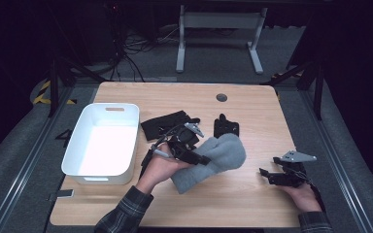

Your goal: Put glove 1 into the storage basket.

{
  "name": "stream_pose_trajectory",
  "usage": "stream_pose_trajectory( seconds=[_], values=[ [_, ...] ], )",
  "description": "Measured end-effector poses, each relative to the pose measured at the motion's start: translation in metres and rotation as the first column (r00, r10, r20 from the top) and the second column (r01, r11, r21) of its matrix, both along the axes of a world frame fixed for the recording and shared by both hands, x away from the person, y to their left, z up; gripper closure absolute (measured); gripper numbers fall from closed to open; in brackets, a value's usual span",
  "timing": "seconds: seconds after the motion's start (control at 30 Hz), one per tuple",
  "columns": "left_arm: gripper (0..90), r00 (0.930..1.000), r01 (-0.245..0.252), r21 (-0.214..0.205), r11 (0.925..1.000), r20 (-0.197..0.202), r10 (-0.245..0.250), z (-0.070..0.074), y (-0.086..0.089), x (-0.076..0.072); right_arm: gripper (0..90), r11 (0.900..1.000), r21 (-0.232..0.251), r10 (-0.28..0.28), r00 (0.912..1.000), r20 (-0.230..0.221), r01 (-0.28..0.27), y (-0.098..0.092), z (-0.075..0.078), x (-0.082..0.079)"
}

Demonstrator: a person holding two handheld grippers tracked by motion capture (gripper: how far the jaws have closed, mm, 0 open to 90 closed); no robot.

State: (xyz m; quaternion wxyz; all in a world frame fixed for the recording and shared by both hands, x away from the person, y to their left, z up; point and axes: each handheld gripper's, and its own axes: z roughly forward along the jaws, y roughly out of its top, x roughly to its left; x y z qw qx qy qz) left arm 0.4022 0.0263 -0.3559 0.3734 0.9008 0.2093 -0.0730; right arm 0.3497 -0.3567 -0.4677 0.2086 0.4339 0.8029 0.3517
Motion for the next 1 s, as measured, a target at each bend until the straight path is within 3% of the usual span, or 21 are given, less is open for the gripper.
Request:
stream_pose_trajectory(
  seconds=[0.33,0.53,0.9,1.0],
  values=[
    [67.4,0.9961,-0.083,-0.015,0.9965,0.03,0.083,0.023,0.034,0.01,22.9,1.0,0.0,0.0,1.0,0.0,0.0,0.0,0.0,0.0],
    [67.5,0.9893,-0.138,-0.008,0.9904,0.045,0.139,0.032,0.055,0.016,22.9,1.0,0.0,-0.001,1.0,0.001,0.001,0.0,0.0,0.0],
    [67.5,0.9734,-0.223,0.004,0.9749,0.056,0.222,0.04,0.091,0.024,22.9,1.0,0.0,-0.001,1.0,0.001,0.001,0.0,0.0,0.0],
    [67.4,0.9642,-0.259,0.005,0.9659,0.06,0.258,0.045,0.107,0.026,22.9,1.0,0.0,-0.001,1.0,0.001,0.001,0.0,0.0,0.0]
  ],
)
